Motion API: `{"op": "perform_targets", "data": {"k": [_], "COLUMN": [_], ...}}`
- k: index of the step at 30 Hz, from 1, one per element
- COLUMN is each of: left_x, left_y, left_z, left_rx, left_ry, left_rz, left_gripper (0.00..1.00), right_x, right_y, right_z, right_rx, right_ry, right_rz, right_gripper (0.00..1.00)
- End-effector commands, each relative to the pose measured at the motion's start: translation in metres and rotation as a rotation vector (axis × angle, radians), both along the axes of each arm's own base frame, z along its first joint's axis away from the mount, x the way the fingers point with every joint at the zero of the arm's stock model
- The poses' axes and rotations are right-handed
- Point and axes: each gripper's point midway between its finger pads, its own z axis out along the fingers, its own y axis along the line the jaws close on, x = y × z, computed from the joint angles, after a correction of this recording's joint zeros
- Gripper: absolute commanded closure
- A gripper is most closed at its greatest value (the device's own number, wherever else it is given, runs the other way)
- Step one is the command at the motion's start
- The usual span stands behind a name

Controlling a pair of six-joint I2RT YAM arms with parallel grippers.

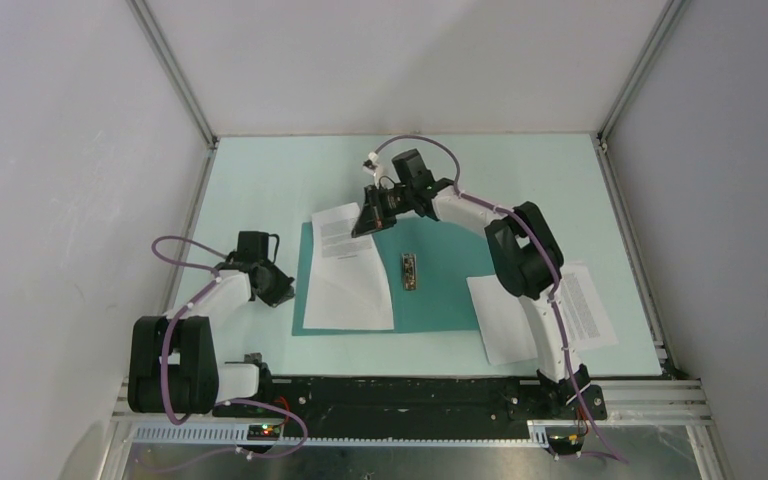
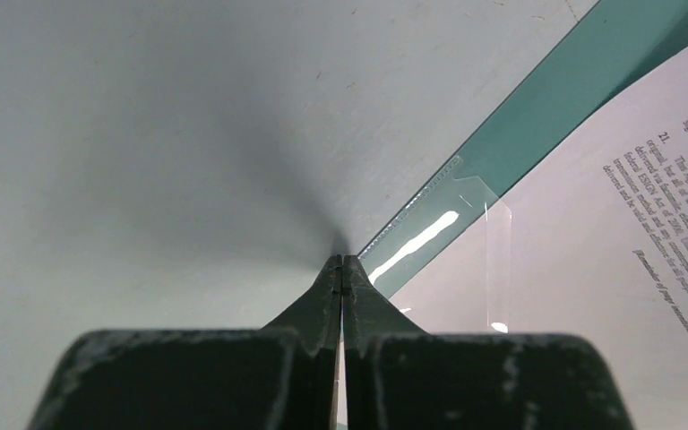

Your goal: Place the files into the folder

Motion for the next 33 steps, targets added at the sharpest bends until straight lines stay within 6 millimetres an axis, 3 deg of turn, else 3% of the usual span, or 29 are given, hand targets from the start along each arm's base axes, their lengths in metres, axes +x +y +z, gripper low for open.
{"op": "perform_targets", "data": {"k": [1,9,21,33], "left_x": [-0.016,-0.016,-0.016,-0.015], "left_y": [0.007,0.007,0.006,0.006], "left_z": [-0.014,-0.014,-0.014,-0.014], "left_rx": [0.033,0.033,0.032,0.030], "left_ry": [0.078,0.082,0.082,0.081], "left_rz": [-0.004,-0.006,-0.009,-0.008], "left_gripper": [1.00,1.00,1.00,1.00], "right_x": [-0.007,-0.003,0.007,-0.001], "right_y": [0.019,0.026,0.027,0.021], "right_z": [0.003,0.001,0.023,-0.002], "right_rx": [0.040,0.051,0.150,0.079], "right_ry": [-0.012,-0.015,-0.026,-0.006], "right_rz": [0.058,0.036,0.000,-0.017], "right_gripper": [0.99,0.99,0.99,0.99]}}
